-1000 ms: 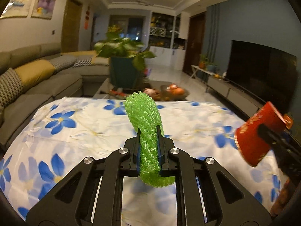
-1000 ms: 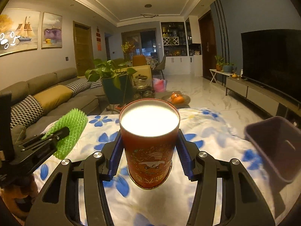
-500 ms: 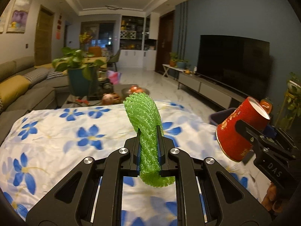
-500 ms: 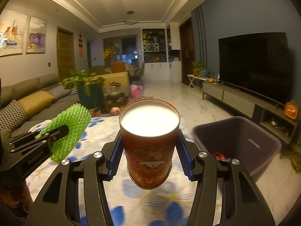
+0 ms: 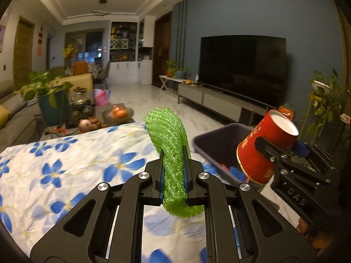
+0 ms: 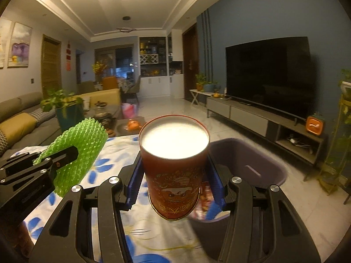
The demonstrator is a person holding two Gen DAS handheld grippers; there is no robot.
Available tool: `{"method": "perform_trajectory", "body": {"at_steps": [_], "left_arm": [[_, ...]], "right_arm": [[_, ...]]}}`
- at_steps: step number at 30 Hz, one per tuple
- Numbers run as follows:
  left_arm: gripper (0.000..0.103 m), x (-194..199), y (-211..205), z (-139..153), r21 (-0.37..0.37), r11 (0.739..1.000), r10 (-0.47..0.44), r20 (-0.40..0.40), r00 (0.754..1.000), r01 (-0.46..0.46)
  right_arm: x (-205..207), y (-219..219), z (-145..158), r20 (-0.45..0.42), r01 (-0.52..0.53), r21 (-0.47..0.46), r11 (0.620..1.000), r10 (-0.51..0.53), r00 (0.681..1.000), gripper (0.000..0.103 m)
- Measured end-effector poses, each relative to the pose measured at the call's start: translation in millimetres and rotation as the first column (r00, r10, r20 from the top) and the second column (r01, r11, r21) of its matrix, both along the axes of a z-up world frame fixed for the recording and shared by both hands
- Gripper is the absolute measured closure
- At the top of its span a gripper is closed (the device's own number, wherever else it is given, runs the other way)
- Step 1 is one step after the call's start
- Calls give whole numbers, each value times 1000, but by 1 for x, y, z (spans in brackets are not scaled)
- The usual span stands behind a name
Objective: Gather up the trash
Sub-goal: 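Carry the green sleeve and red can over the grey bin with both tools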
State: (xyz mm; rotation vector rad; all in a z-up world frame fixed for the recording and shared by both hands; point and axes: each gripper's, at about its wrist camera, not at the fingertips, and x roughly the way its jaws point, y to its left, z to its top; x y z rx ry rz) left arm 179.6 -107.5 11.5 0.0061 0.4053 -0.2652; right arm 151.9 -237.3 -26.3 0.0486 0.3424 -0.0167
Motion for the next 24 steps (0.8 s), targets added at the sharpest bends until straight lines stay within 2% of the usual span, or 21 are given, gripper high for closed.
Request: {"method": "perform_trajectory", "body": {"at_steps": [11, 24], "left_arm": [[91, 23, -51, -3, -16, 996, -88, 6, 996, 89], [91, 62, -75, -17, -38, 988, -151, 1, 989, 151]], "right_arm": [[13, -40, -7, -7, 95, -20, 995, -95, 995, 50], [28, -60, -13, -8, 151, -19, 988, -151, 989, 50]]}}
